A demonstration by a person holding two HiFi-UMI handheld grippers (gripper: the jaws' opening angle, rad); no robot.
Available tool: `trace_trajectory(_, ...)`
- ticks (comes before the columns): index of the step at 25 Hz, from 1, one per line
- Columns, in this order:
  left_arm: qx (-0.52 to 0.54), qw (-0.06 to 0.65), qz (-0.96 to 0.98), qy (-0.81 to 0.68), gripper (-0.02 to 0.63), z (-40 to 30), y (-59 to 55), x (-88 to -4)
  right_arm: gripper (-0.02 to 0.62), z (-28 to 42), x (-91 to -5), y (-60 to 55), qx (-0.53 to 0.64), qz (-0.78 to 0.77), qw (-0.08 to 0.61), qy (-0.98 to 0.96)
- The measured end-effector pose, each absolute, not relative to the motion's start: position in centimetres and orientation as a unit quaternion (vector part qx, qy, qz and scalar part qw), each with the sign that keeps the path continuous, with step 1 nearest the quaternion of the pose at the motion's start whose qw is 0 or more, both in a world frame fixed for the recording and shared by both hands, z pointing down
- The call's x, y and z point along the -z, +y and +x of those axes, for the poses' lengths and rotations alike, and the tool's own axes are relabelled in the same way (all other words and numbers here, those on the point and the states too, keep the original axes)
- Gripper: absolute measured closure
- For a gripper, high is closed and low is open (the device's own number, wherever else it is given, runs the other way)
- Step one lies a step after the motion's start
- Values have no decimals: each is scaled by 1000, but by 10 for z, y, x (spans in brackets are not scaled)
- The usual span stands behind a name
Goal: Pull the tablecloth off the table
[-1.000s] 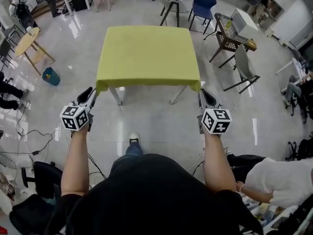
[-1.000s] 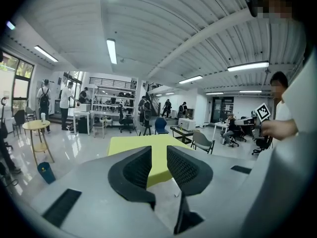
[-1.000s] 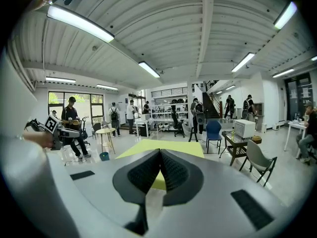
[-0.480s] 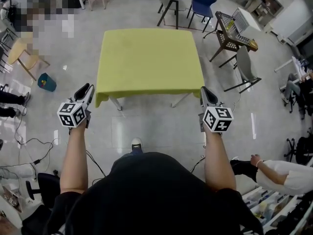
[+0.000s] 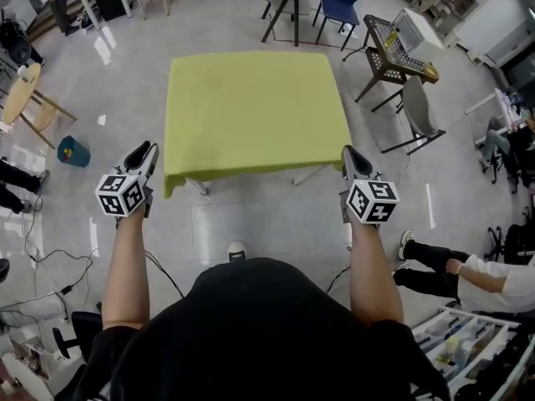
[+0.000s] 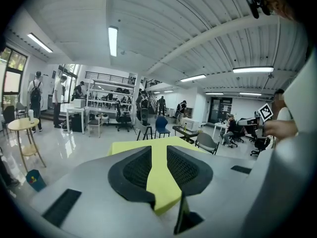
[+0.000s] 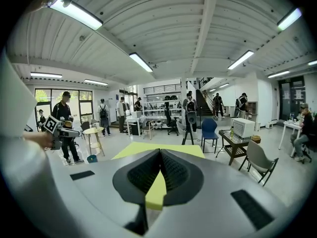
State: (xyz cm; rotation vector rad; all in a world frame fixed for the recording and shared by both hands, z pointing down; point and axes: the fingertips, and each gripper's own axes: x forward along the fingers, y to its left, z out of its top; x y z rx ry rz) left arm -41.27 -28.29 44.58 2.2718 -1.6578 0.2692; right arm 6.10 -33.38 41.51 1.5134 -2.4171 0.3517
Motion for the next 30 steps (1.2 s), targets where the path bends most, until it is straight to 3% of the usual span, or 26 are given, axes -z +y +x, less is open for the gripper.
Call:
trace_trajectory(10,-92,161,801,-570,494,-446,-319,-449,577,31,-411,-354,-119,531,136,-828)
trace_trajectory(30,-98,165,769,-610,494,-396,-392,-448,577,99,-428,-474,-124,503,133,-845)
